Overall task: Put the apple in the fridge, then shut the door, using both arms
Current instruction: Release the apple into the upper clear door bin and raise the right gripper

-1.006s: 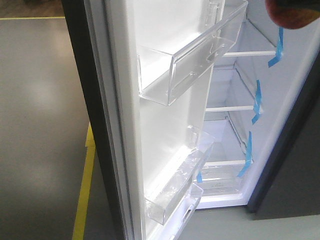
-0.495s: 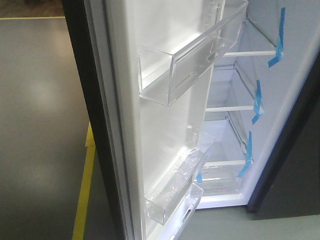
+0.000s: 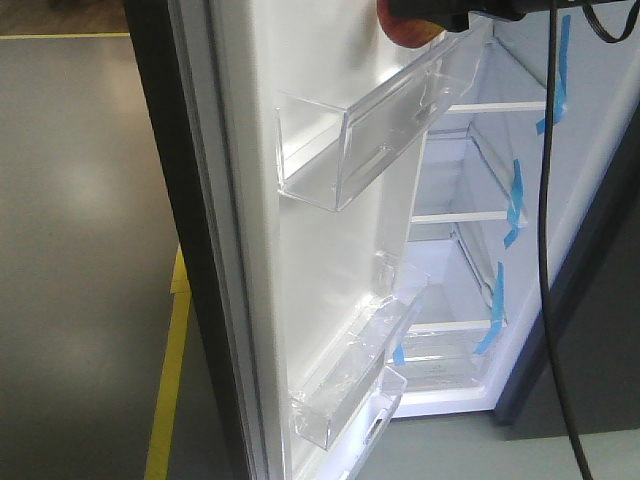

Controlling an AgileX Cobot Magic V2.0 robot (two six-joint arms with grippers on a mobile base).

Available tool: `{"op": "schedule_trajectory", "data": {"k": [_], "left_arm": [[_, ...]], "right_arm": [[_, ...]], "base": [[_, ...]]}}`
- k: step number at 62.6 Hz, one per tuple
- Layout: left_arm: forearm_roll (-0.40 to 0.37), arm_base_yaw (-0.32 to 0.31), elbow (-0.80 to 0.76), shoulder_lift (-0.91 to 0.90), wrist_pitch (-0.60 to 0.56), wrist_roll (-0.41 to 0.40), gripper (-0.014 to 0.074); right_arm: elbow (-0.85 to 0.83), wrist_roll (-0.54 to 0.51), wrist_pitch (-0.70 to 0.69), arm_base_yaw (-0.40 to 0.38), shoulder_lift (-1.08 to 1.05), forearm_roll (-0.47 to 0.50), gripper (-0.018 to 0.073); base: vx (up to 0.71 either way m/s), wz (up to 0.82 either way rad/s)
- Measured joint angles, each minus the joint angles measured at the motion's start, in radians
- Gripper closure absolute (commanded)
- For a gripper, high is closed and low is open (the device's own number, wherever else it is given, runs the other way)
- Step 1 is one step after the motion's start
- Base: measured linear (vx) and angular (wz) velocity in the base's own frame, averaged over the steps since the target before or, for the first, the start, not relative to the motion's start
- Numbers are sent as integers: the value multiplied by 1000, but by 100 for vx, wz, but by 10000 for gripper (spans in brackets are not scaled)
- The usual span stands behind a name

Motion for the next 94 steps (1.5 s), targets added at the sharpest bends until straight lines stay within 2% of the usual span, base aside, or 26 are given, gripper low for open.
{"op": "schedule_trajectory", "data": {"k": [6, 18, 25, 40, 49, 56, 60, 73, 94], "left_arm": [[0, 0, 0, 0, 0, 0, 603], [0, 0, 0, 0, 0, 0, 603], [0, 0, 0, 0, 0, 0, 603], [0, 0, 0, 0, 0, 0, 603], [0, 0, 0, 0, 0, 0, 603], [0, 0, 0, 0, 0, 0, 603], [0, 0, 0, 0, 0, 0, 603], [0, 0, 0, 0, 0, 0, 603], [0, 0, 0, 0, 0, 0, 603]], "right_arm": [[0, 0, -2, 0, 0, 1, 372], [0, 0, -2, 0, 0, 0, 113], [0, 0, -4, 0, 0, 0, 16], [-3, 0, -60, 0, 0, 6, -9], [-3, 0, -74, 0, -2, 8, 26], [-3, 0, -74, 0, -25, 8, 113], [-3, 0, -74, 0, -48, 8, 204], [-5, 3, -11, 0, -177, 14, 578], [-1, 38, 194, 0, -359, -19, 566]], "base": [[0, 0], [0, 0], [0, 0], [0, 0], [0, 0], [0, 0], [0, 0], [0, 0], [0, 0]]}}
